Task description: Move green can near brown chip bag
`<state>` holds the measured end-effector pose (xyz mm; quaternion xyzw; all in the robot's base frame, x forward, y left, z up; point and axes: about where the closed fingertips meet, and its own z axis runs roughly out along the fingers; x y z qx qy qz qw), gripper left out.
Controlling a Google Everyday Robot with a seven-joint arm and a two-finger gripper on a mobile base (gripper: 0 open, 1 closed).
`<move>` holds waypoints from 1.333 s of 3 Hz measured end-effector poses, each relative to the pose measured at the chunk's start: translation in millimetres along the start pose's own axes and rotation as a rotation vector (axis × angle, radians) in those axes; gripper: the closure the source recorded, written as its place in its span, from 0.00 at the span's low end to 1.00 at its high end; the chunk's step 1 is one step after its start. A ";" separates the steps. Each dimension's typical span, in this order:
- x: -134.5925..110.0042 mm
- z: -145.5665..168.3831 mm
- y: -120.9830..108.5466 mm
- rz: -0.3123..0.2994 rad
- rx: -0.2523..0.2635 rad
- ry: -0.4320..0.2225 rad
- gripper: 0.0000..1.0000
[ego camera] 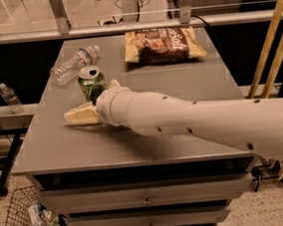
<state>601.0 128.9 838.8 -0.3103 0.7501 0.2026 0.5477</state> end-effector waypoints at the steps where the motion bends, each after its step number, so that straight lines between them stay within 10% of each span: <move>1: -0.3 8.0 -4.7 0.011 0.004 -0.019 0.31; 4: -5.4 -38.9 -44.7 -0.004 0.083 -0.041 0.99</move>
Offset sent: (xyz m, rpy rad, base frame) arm 0.0126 -0.0100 -0.0017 0.0403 -0.0265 -0.0216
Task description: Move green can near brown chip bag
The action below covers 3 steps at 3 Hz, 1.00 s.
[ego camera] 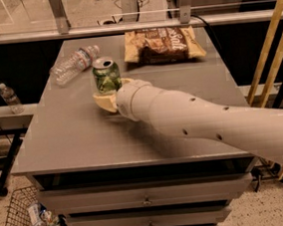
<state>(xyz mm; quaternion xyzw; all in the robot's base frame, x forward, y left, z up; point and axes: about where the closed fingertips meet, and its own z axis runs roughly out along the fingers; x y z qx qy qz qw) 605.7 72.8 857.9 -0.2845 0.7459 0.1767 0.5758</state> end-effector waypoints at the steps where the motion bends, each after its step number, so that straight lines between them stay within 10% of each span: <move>1: 8.1 -27.8 -38.9 0.001 0.089 0.012 1.00; 3: 25.6 -71.3 -133.4 0.044 0.263 0.023 1.00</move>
Offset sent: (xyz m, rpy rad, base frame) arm 0.0307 -0.1734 -0.0014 -0.0392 -0.0117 -0.3161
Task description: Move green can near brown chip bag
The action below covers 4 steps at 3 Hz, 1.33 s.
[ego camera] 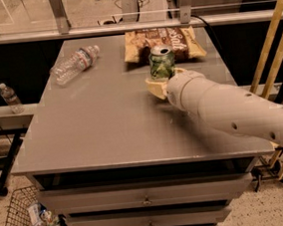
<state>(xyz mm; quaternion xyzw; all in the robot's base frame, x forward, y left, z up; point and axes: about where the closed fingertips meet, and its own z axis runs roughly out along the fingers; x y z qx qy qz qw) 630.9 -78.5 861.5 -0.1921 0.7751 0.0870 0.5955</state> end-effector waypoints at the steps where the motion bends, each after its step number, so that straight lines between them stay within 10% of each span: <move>1: -0.1 0.0 0.0 0.000 0.000 0.000 1.00; 4: -6.6 53.3 -37.6 0.003 0.098 -0.040 1.00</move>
Offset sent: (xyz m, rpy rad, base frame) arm 0.0274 -0.0076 0.0016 0.0046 -0.0531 -0.0691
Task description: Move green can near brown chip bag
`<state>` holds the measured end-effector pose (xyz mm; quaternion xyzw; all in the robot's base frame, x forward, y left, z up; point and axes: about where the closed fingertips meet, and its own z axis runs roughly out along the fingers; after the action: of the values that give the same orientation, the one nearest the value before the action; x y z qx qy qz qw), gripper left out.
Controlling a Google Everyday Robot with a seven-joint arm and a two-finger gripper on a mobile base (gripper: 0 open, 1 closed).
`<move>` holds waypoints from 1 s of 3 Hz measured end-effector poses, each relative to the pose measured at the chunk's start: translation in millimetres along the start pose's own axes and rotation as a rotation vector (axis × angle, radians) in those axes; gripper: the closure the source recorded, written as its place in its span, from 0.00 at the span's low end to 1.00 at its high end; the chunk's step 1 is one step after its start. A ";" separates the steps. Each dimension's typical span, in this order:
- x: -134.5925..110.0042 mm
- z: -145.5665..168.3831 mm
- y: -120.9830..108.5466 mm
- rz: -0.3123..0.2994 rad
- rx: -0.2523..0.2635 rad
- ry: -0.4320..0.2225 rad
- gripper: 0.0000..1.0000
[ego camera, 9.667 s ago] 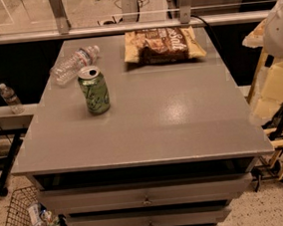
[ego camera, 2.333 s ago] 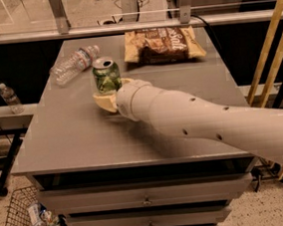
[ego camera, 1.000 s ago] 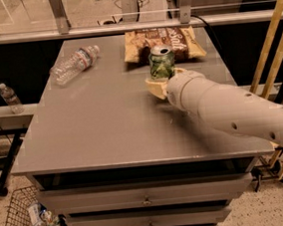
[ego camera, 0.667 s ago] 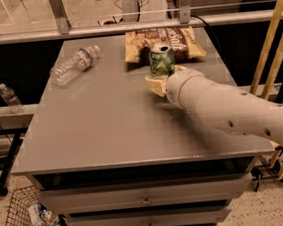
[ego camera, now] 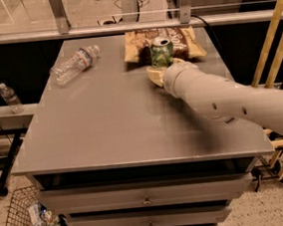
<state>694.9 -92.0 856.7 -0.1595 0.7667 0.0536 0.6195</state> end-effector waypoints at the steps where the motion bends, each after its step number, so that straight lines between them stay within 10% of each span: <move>1: 7.1 21.8 -12.4 -0.003 0.035 0.011 1.00; 3: 12.3 33.7 -27.0 0.004 0.078 0.015 0.82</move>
Offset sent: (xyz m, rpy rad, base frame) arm 0.0569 -0.0366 -0.0311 -0.0191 0.0100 -0.1393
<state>732.5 -110.2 840.2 -0.1343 0.7732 0.0238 0.6194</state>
